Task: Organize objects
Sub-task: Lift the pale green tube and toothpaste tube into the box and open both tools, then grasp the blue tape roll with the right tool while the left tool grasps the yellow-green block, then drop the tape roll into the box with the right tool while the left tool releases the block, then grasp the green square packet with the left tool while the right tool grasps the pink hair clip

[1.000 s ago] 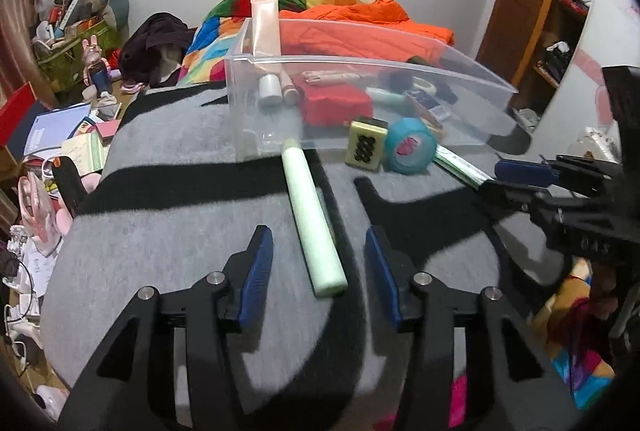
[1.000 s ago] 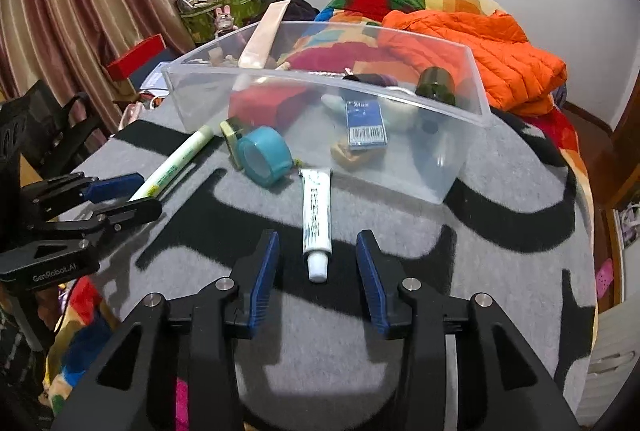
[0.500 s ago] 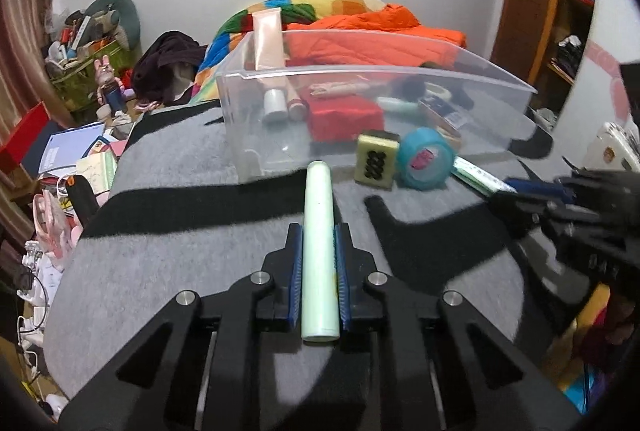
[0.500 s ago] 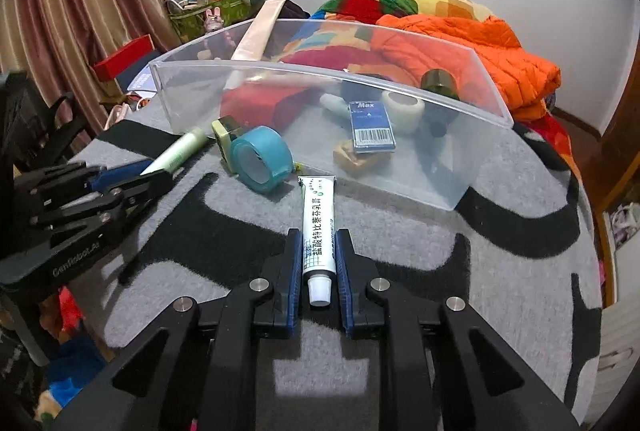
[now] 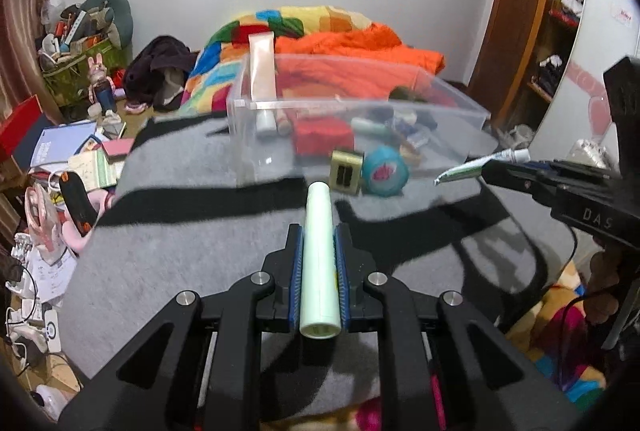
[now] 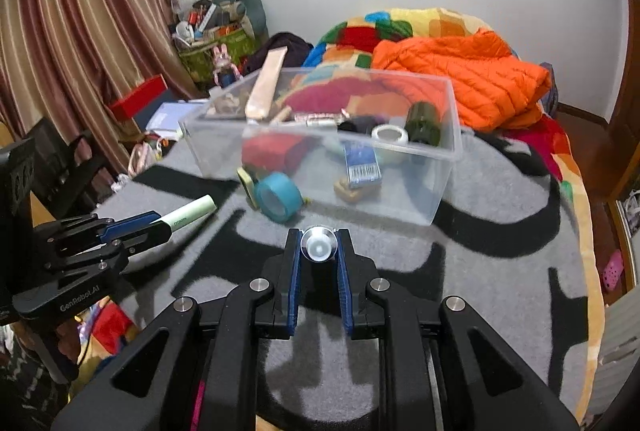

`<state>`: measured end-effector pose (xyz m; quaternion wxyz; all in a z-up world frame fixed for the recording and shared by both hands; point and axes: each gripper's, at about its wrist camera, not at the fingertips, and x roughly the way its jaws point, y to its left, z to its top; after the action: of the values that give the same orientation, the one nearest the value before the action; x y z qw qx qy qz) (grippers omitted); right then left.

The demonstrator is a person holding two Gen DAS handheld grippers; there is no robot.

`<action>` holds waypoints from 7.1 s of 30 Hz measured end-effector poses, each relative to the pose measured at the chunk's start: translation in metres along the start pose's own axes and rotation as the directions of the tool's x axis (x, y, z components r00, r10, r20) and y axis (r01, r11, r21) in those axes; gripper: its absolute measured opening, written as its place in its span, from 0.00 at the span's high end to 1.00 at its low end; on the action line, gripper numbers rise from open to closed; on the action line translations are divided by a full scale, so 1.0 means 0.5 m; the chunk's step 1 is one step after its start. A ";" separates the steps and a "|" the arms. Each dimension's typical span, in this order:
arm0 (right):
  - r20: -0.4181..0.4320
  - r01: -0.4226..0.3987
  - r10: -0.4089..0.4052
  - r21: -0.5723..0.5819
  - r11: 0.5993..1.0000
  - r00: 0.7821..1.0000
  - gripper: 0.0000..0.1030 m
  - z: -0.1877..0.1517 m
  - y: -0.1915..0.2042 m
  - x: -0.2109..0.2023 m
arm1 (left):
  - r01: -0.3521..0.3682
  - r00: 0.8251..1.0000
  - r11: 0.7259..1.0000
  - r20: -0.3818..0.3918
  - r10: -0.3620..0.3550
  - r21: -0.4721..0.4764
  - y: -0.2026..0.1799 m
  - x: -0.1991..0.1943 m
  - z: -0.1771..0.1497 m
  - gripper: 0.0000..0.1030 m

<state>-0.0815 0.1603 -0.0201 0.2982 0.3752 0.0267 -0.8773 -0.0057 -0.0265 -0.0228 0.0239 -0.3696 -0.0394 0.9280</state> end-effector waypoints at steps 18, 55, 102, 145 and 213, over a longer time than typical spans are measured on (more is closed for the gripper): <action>0.175 0.024 -0.026 0.013 1.000 0.984 0.86 0.124 -0.014 -0.033 | 0.043 0.988 0.999 0.149 -0.044 0.007 0.006 -0.015 0.156 0.86; 0.032 -0.045 0.047 -0.058 0.997 0.998 0.72 0.084 0.001 0.018 | -0.003 0.994 0.999 0.107 -0.002 0.048 0.010 0.016 0.138 0.40; -0.172 -0.055 0.034 -0.120 0.991 0.984 0.72 0.054 0.025 0.139 | -0.037 0.996 0.991 -0.073 0.047 0.130 -0.046 0.152 0.118 0.59; 0.052 0.051 -0.054 0.069 0.996 0.997 0.92 0.184 -0.061 0.066 | 0.051 0.992 0.999 0.116 -0.049 -0.014 0.010 0.030 0.191 0.77; -0.210 0.193 -0.166 0.114 0.975 0.963 0.80 0.049 0.037 0.211 | 0.123 0.990 0.992 0.077 -0.120 -0.030 0.062 0.049 0.150 0.61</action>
<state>-0.1441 0.0852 -0.0701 0.1873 0.4761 0.0316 -0.8586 -0.0757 -0.0597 0.0120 0.0726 -0.3320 -0.0790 0.9372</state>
